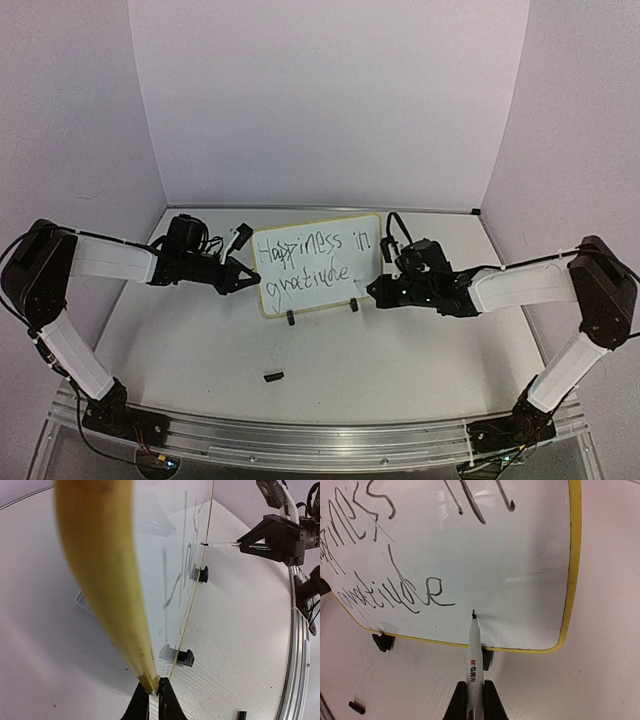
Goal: Write a sentence on the whiteboard
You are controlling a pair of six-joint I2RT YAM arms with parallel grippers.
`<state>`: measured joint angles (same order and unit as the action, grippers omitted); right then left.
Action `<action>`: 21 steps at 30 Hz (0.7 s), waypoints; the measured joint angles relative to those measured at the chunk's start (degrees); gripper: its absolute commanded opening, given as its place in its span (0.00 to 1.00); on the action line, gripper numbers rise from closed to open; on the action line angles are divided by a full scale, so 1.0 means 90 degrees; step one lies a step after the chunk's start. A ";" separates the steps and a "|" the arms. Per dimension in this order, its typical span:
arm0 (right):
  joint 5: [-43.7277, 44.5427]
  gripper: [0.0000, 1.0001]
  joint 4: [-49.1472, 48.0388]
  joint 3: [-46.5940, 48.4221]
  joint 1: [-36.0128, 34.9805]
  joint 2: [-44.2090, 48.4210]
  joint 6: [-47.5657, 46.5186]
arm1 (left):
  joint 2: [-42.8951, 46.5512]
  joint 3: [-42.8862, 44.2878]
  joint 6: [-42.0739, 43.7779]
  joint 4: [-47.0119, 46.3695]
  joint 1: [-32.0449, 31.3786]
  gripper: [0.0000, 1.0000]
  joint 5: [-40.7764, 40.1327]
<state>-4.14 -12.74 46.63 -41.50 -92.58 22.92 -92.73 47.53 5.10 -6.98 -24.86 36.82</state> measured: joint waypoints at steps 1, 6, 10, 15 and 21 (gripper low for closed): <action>0.0001 0.00 0.0001 0.0001 0.0000 0.0000 -0.0007 | -0.0001 0.0001 0.0000 0.0000 0.0000 0.00 0.0001; 0.0002 0.00 0.0001 0.0002 0.0000 0.0000 -0.0014 | 0.0000 0.0002 0.0000 0.0000 0.0000 0.00 0.0002; -0.0035 0.00 0.0010 0.0002 0.0000 0.0011 -0.0034 | 0.0000 0.0002 -0.0002 0.0000 0.0000 0.03 0.0000; -0.0200 0.00 0.0117 -0.0066 0.0000 0.0439 -0.0114 | 0.0000 0.0002 -0.0002 0.0004 -0.0006 0.24 -0.0153; -0.0159 0.00 0.0526 -0.0092 0.0000 0.1516 -0.0306 | 0.0015 0.0002 -0.0033 0.0041 0.0007 0.47 -0.0547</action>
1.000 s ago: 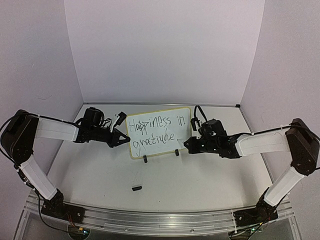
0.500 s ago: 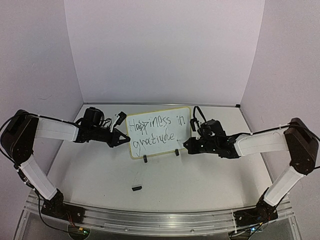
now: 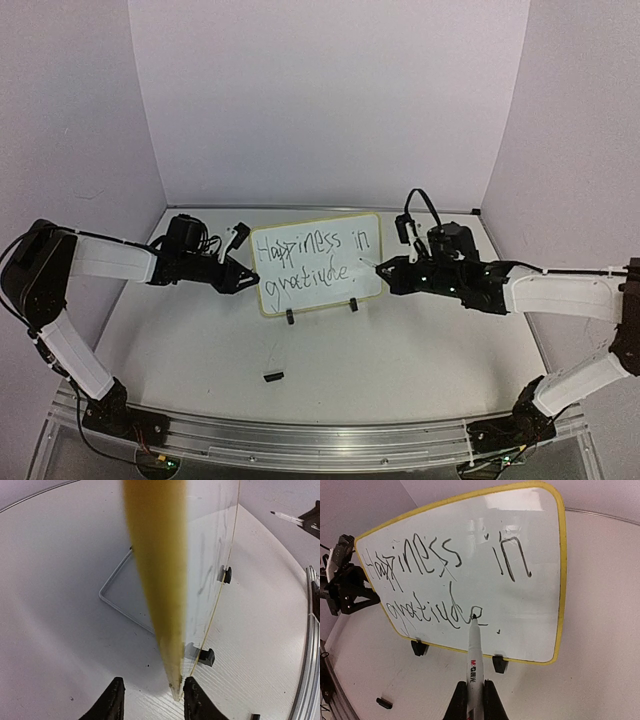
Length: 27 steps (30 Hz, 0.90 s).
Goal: Write a sentence on the whiteboard
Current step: Write a sentence on the whiteboard, then pick up the pen cap from the center of the board.
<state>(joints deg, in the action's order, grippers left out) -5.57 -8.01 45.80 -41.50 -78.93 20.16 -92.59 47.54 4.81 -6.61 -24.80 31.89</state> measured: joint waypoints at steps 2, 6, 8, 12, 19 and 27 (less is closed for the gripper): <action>0.0039 0.00 0.0158 0.0000 0.0000 0.0201 -0.0057 | 0.0038 -0.0006 -0.0013 0.0022 0.0000 0.53 -0.0079; 0.0099 0.00 0.0530 -0.0008 0.0000 0.0448 -0.0132 | 0.0292 -0.0083 -0.0049 0.0064 0.0000 0.80 -0.0212; 0.0115 0.00 0.0663 -0.0032 0.0001 0.0539 -0.0158 | 0.0486 -0.0165 -0.0107 0.0074 0.0000 0.83 -0.0274; 0.0129 0.00 0.0970 -0.0069 0.0012 0.0695 -0.0212 | 0.1167 -0.0544 -0.0278 0.0100 -0.0078 0.83 -0.0562; 0.0134 0.00 0.1297 -0.0083 0.0039 0.0916 -0.0250 | 0.2478 -0.1399 -0.1040 0.0136 -0.1318 0.81 -0.1355; -0.0435 0.00 0.1436 -0.0080 0.0044 0.0954 -0.0332 | 0.2350 -0.1799 -0.1637 0.0727 -0.2471 0.76 -0.1735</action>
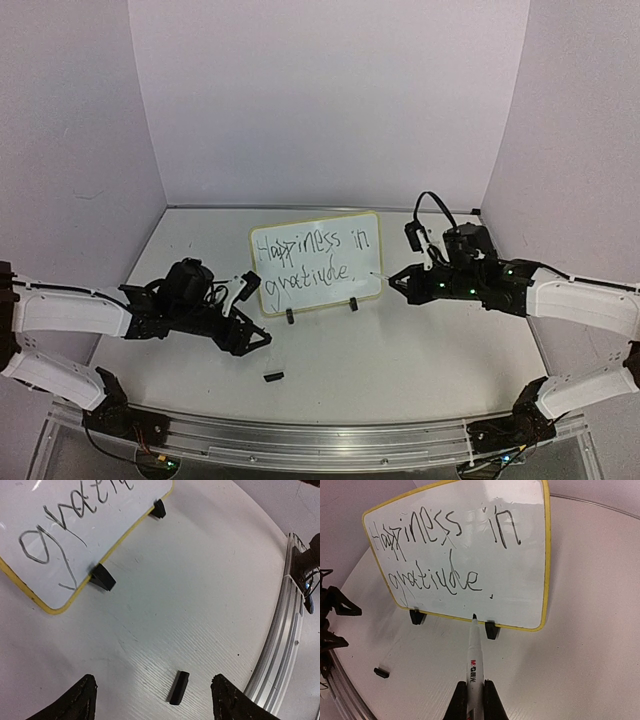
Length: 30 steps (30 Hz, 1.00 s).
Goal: Write a sentence on the whiteboard
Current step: Pick up the pen cap from the center of the board.
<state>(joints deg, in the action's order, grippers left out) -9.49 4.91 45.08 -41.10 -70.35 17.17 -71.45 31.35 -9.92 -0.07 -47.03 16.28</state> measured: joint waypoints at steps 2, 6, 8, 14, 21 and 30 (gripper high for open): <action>-0.0210 0.00 0.0012 0.0002 0.0000 0.0000 -0.0021 | -0.0160 0.0000 -0.0038 0.0145 -0.0203 0.73 -0.0013; -0.0469 0.00 0.0034 0.0002 0.0000 0.0000 -0.0021 | -0.0551 0.0002 -0.0070 0.0395 -0.0556 0.67 -0.0042; -0.0534 0.00 0.0037 0.0001 0.0000 0.0002 -0.0016 | -0.0755 0.0007 -0.0092 0.0479 -0.0706 0.65 -0.0067; -0.0580 0.00 0.0039 -0.0013 0.0000 0.0107 0.0004 | -0.1196 0.0017 -0.0122 0.0582 -0.1110 0.60 -0.0218; -0.0605 0.00 0.0041 -0.0017 0.0000 0.0138 0.0013 | -0.1390 0.0110 -0.0116 0.0576 -0.1188 0.54 -0.0335; -0.0606 0.00 0.0041 -0.0029 0.0000 0.0140 0.0030 | -0.1686 0.0373 -0.0046 0.0674 -0.1383 0.38 -0.0359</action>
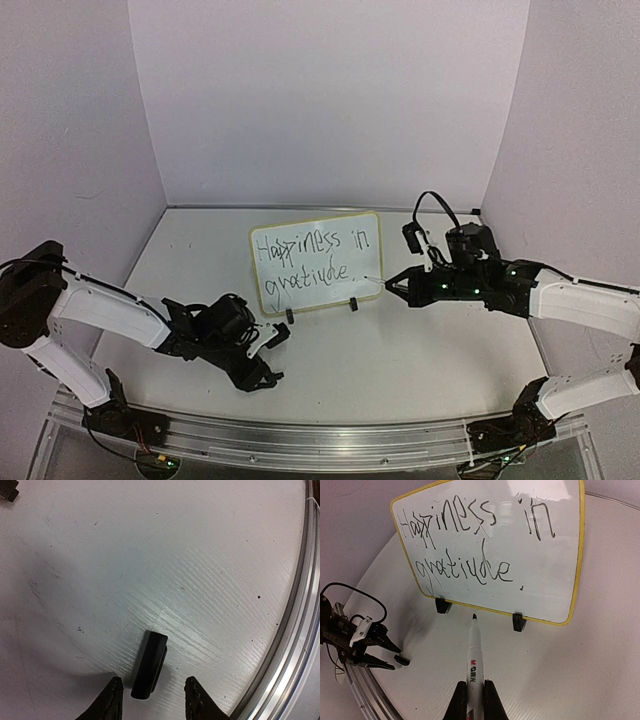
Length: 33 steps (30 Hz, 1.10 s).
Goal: Write a sentence on the whiteboard
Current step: Pick up the pen cap from the center of the board.
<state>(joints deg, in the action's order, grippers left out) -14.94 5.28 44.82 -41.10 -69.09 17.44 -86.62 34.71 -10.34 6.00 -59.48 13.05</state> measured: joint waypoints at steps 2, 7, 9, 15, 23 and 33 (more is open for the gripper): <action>0.0000 0.00 -0.0002 -0.0011 0.0000 0.0003 0.0001 | -0.0033 0.0023 -0.0005 0.0008 -0.0045 0.36 -0.0004; 0.0004 0.00 0.0002 -0.0117 0.0000 0.0048 0.0006 | -0.0102 0.0092 -0.0029 0.0021 -0.0156 0.31 -0.0049; 0.0005 0.00 0.0007 -0.0140 0.0000 0.0065 0.0006 | -0.0124 0.0102 -0.0036 0.0021 -0.0214 0.28 -0.0100; 0.0004 0.00 0.0015 -0.0163 0.0000 0.0118 0.0006 | -0.0266 0.0201 -0.0178 -0.0020 -0.0317 0.14 -0.0165; -0.0308 0.00 0.0019 -0.0163 0.0000 0.0120 0.0023 | -0.0445 0.0316 -0.0246 -0.0130 -0.0395 0.00 -0.0181; -0.2408 0.00 0.0289 0.0040 0.0186 -0.0613 -0.0060 | -0.0244 0.0265 -0.0236 -0.0103 -0.0442 0.00 -0.0267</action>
<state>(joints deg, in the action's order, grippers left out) -36.61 7.88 45.17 -39.43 -74.60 16.90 -88.82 37.09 -12.46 5.07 -63.46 10.65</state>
